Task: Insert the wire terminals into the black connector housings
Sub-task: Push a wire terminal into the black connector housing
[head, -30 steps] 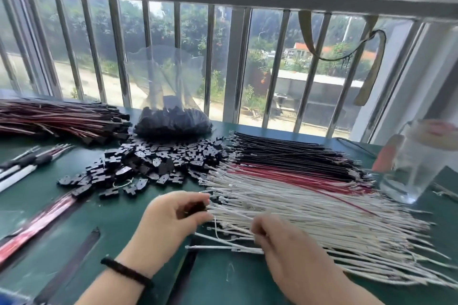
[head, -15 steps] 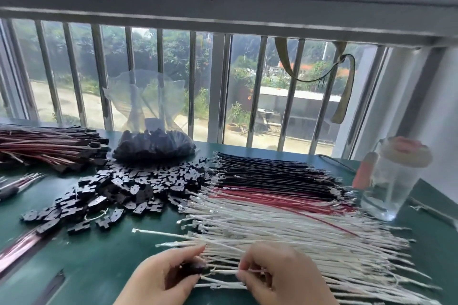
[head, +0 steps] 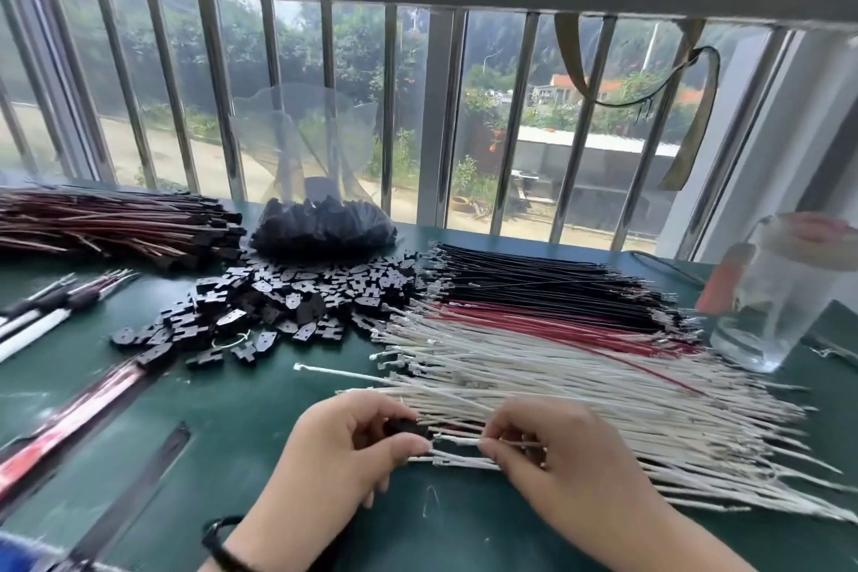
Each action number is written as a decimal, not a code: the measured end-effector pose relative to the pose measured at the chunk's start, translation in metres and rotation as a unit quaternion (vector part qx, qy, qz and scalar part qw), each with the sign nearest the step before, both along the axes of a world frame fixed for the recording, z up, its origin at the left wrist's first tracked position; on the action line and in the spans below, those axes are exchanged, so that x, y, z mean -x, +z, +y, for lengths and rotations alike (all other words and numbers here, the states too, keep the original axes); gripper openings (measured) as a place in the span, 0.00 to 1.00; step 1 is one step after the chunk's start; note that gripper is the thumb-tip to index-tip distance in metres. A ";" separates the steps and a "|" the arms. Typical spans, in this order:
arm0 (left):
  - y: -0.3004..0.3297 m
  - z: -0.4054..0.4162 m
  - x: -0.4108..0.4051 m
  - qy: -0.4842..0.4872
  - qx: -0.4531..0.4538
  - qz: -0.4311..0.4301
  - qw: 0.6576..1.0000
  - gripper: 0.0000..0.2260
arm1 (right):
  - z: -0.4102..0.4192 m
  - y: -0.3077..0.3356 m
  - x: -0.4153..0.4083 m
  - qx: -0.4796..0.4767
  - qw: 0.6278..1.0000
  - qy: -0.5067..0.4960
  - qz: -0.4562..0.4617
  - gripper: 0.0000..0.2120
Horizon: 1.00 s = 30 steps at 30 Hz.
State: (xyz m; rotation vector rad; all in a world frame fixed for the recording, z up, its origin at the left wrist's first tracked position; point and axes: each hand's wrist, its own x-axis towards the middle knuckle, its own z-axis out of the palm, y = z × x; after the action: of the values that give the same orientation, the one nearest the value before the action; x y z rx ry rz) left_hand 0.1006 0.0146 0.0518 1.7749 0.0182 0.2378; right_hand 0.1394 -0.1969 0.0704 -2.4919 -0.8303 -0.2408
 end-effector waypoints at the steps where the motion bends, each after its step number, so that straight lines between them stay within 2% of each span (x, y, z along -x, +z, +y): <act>1: 0.000 0.000 0.001 -0.003 0.009 0.003 1.000 0.09 | 0.000 -0.001 0.000 -0.004 1.000 0.009 0.004 0.02; 6: -0.002 0.002 0.000 -0.014 0.050 0.003 0.999 0.15 | 0.000 -0.004 -0.001 -0.012 0.998 0.054 0.010 0.03; 12: -0.004 0.001 0.001 -0.022 0.042 -0.006 0.999 0.13 | -0.001 -0.004 -0.002 -0.015 0.998 0.066 0.015 0.02; 19: -0.005 0.000 0.002 -0.024 0.110 -0.024 0.993 0.14 | -0.001 -0.004 -0.002 0.009 0.998 0.064 0.015 0.01; 23: -0.004 0.008 0.004 -0.033 0.039 -0.070 0.996 0.11 | -0.002 -0.002 -0.001 0.016 0.998 0.061 0.022 0.02; 26: -0.004 0.007 0.003 -0.020 -0.001 -0.085 0.996 0.05 | -0.002 -0.001 -0.001 0.023 0.998 0.057 0.024 0.02; 28: -0.007 0.005 0.000 -0.013 -0.049 -0.094 0.994 0.06 | -0.002 0.000 -0.001 0.030 0.998 0.052 0.020 0.02; 30: -0.012 0.003 -0.002 0.002 -0.142 -0.117 0.983 0.12 | -0.002 -0.001 -0.001 0.040 0.998 0.048 0.019 0.03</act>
State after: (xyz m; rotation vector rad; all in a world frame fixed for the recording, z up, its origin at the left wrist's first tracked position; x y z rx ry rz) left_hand 0.1026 0.0179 0.0401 2.0191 -0.1906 0.4695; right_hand 0.1404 -0.1992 0.0696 -2.5139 -0.9585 -0.1281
